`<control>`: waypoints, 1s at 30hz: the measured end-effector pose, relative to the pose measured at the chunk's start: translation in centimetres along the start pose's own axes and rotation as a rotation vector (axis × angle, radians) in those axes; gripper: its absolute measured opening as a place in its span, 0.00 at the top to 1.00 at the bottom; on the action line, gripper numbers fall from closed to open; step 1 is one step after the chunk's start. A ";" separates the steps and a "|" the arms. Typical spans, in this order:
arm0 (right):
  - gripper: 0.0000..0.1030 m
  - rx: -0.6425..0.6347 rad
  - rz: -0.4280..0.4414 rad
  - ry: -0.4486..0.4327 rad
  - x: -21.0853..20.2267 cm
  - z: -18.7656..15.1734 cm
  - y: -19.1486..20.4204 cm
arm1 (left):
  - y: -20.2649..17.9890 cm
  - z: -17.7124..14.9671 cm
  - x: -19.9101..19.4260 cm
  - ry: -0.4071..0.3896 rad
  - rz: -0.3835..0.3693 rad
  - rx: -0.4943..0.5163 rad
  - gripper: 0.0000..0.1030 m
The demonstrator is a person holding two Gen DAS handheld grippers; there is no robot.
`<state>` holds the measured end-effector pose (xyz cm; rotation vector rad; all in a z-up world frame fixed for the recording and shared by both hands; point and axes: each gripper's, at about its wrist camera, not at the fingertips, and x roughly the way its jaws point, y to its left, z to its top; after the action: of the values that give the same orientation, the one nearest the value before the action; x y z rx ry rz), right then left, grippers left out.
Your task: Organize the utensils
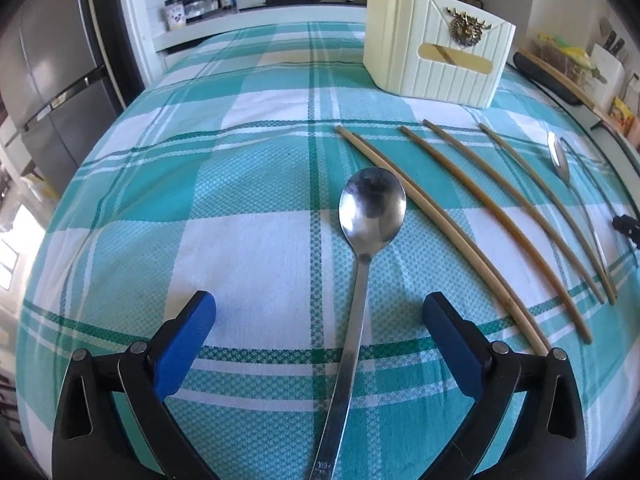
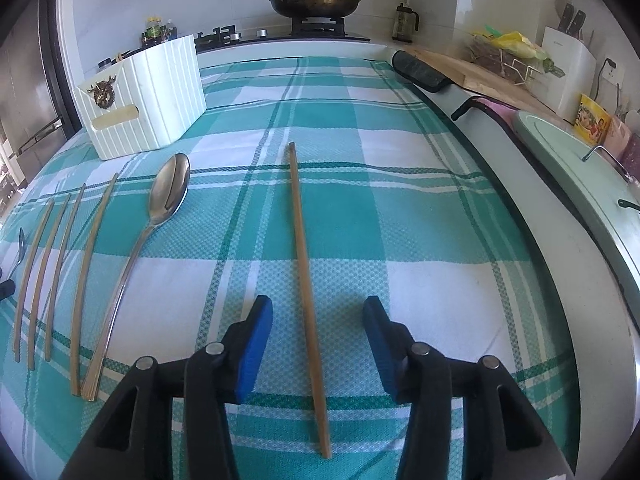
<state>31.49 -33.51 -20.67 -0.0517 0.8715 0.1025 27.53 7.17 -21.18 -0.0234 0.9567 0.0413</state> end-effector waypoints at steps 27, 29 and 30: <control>0.52 -0.173 0.108 0.145 3.0 4.5 0.9 | -1.4 3.1 1.3 0.036 -0.075 0.120 0.24; 0.53 -0.189 0.111 0.153 4.0 5.8 1.1 | -1.4 3.4 1.4 0.037 -0.084 0.131 0.27; 0.54 -0.195 0.113 0.155 4.5 6.5 1.3 | -1.5 3.6 1.5 0.038 -0.086 0.135 0.30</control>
<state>39.16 -31.34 -19.96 -0.1947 1.0176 0.2920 31.39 5.82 -20.35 0.0591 0.9937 -0.1038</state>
